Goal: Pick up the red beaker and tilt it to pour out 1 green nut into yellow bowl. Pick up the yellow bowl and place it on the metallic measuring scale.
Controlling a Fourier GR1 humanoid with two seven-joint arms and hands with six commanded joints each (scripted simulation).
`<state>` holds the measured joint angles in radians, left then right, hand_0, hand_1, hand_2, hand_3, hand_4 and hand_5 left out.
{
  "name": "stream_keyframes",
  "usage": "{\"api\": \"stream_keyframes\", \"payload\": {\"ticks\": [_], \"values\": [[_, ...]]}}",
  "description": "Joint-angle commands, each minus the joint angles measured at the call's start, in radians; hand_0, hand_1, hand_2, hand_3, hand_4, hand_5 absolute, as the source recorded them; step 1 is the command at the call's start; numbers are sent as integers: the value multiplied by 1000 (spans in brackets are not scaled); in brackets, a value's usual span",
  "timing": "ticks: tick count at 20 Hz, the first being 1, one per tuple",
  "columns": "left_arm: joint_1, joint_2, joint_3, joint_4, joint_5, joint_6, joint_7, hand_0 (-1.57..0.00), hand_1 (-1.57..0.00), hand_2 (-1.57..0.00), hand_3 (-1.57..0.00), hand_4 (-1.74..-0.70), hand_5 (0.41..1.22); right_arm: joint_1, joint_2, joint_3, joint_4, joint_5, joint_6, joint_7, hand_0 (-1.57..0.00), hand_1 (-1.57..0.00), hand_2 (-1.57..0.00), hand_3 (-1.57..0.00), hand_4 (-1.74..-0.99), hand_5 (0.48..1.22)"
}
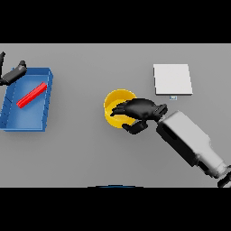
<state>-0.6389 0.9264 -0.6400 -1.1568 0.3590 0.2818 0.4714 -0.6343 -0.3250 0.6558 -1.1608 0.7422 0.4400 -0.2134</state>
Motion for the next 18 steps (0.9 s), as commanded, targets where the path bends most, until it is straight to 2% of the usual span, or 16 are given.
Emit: {"api": "stream_keyframes", "payload": {"ticks": [1,2,4,5,6,8,9,10,12,15,16,18], "values": [[-4,-3,-2,2,-2,1,6,1,1,1,1,-793,729,-2,8,5,6,7,-7,-1,-322,-258,-289,-328,-1436,944],[-8,-5,-2,8,-5,2,4,1,1,1,1,-793,729,-8,9,7,14,12,-12,-10,-469,-376,-379,-419,-1479,999],[-7,-7,-1,23,-3,-8,-1,1,1,1,1,-788,732,-10,3,10,14,14,-6,-25,-780,-649,-590,-834,-1469,1079],[-12,-6,1,18,-2,-8,1,1,1,1,1,-791,733,-12,9,11,16,9,2,-12,-938,-806,-787,-978,-1521,1108],[-4,-6,0,11,0,-7,-10,1,1,1,1,-791,735,-6,4,15,-1,6,6,5,-1065,-959,-943,-1005,-1561,1130],[-5,-9,2,17,0,-4,-11,1,1,1,1,-793,735,-11,-5,16,-9,-1,20,1,-1247,-1179,-1169,-1054,-1621,1163],[2,-6,1,9,2,-4,-12,1,1,1,1,-793,734,-11,-9,15,-21,-4,34,12,-1312,-1258,-1250,-1089,-1642,1175],[-5,-13,-1,20,-3,-5,-11,1,1,1,1,-792,732,-13,-13,18,-15,0,22,-3,-1364,-1320,-1314,-1111,-1659,1184],[-11,-14,0,19,-4,-2,-13,1,1,1,1,-790,727,-11,-14,11,-31,-8,35,35,-1438,-1411,-1406,-1153,-1683,1197],[-5,-5,2,13,-2,1,-6,1,1,1,1,-785,726,-34,-30,-7,-56,-25,60,49,-1503,-1489,-1487,-1307,-1705,1209],[-4,-4,2,16,-3,-2,-10,1,1,1,1,-783,727,-39,-48,-20,-69,-42,72,36,-1517,-1505,-1504,-1350,-1711,1211],[-1,1,2,20,-4,-5,-11,1,1,1,1,-785,729,-37,-69,-34,-110,-69,96,53,-1536,-1529,-1528,-1356,-1717,1215]]}}
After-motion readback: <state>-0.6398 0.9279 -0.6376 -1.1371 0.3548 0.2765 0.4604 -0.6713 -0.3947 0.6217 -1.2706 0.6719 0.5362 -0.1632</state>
